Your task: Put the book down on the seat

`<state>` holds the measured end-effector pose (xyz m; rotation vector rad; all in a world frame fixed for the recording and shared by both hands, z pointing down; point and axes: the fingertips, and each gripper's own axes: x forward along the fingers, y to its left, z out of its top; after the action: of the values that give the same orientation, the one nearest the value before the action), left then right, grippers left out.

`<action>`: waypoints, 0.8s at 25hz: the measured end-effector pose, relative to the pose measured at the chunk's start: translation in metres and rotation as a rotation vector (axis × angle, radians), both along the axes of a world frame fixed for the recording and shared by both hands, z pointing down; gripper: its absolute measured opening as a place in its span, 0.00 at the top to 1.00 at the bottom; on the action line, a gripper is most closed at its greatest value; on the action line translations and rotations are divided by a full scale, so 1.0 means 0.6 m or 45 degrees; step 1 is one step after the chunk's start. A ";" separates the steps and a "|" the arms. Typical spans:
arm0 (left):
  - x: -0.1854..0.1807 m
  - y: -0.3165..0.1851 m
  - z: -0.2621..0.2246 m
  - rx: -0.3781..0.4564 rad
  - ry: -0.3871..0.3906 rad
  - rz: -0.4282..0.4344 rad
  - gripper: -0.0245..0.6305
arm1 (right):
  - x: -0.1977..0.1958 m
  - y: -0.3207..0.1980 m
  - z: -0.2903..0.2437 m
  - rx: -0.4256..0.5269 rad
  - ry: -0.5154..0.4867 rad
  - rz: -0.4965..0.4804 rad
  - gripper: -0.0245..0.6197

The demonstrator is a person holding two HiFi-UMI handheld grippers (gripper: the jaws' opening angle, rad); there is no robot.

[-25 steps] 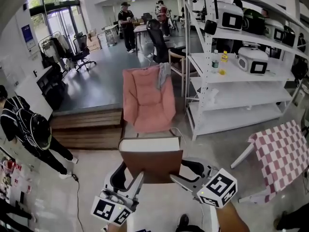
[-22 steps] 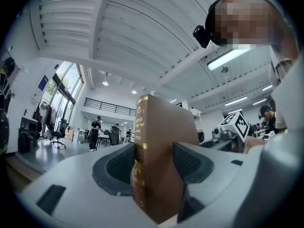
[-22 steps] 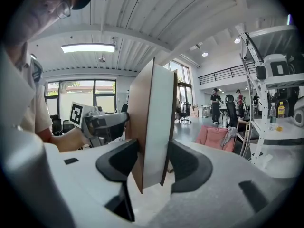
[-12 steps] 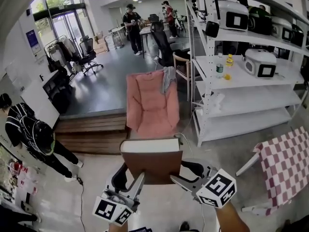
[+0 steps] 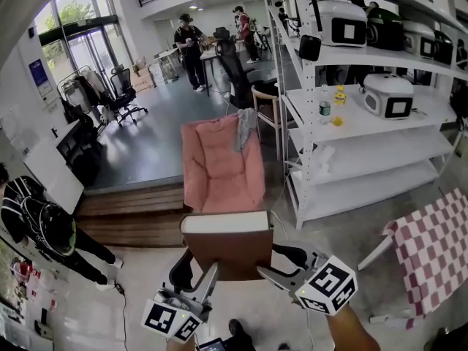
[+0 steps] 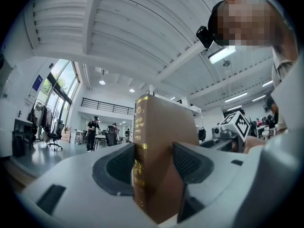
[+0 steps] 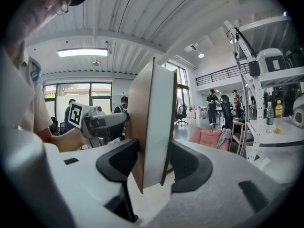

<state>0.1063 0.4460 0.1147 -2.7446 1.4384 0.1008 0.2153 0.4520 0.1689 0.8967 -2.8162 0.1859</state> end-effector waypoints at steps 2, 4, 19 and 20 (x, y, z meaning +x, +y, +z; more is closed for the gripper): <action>0.000 -0.030 0.004 -0.002 0.012 0.026 0.59 | 0.000 -0.027 0.003 0.001 0.015 0.027 0.65; -0.006 -0.065 0.009 0.000 0.021 0.055 0.59 | -0.005 -0.058 0.004 0.004 0.032 0.051 0.65; -0.164 -0.491 0.026 0.044 0.014 0.225 0.59 | -0.169 -0.464 0.035 0.002 0.063 0.199 0.65; -0.174 -0.515 0.027 0.043 0.013 0.231 0.59 | -0.180 -0.487 0.036 -0.002 0.063 0.205 0.66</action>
<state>0.0018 0.1369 0.1312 -2.8444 1.1749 0.1433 0.1075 0.1599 0.1907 1.1125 -2.6985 0.1848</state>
